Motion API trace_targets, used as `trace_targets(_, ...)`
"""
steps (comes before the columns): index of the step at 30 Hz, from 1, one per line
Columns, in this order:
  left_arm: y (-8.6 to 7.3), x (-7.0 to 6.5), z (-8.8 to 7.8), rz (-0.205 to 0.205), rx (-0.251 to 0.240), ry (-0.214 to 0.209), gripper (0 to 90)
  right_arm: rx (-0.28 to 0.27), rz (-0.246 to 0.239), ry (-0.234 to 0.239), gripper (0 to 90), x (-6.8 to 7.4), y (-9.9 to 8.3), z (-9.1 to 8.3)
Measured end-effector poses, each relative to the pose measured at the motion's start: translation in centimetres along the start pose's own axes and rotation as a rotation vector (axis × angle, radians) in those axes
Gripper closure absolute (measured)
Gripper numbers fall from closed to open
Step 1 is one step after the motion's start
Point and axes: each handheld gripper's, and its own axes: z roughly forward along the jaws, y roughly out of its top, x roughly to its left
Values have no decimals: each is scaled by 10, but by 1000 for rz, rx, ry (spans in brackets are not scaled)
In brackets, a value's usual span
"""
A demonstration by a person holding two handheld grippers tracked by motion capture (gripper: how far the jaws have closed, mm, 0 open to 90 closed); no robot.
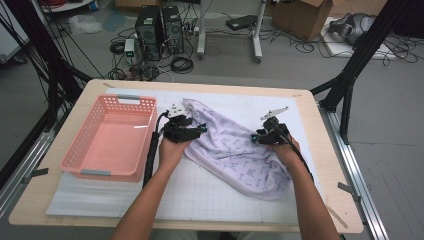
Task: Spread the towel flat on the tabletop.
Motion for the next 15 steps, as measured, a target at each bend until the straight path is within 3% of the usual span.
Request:
trace_targets(1, -2, -2, 1, 3, 10, -2, 370, 4, -7, 20, 850, -2, 1, 0)
trace_targets(2, -3, -3, 1, 8, 13, -6, 370, 6, -13, 31, 856, -5, 1, -1)
trace_targets(3, -4, -5, 2, 7, 16, -10, 370, 6, -8, -13, 862, -8, 2, -2)
trace_targets(4, -5, -7, 2, 9, 22, -17, 370, -6, 19, -88, 863, -13, 2, -4)
trace_targets(8, -10, -16, 3, 33, 44, -33, 370, -130, 249, -429, 862, -38, -7, -24)
trace_targets(9, -12, -17, 3, 38, 51, -39, 370, -148, 290, -482, 862, -43, -10, -28)
trace_targets(11, -15, -20, 4, 43, 64, -57, 369, -165, 350, -538, 860, -49, -15, -35)
trace_targets(13, -18, -24, 7, 54, 89, -73, 363, -172, 368, -520, 844, -52, -18, -39)
trace_targets(15, -20, -30, 10, 70, 113, -92, 357, -180, 345, -500, 784, -50, -20, -42)
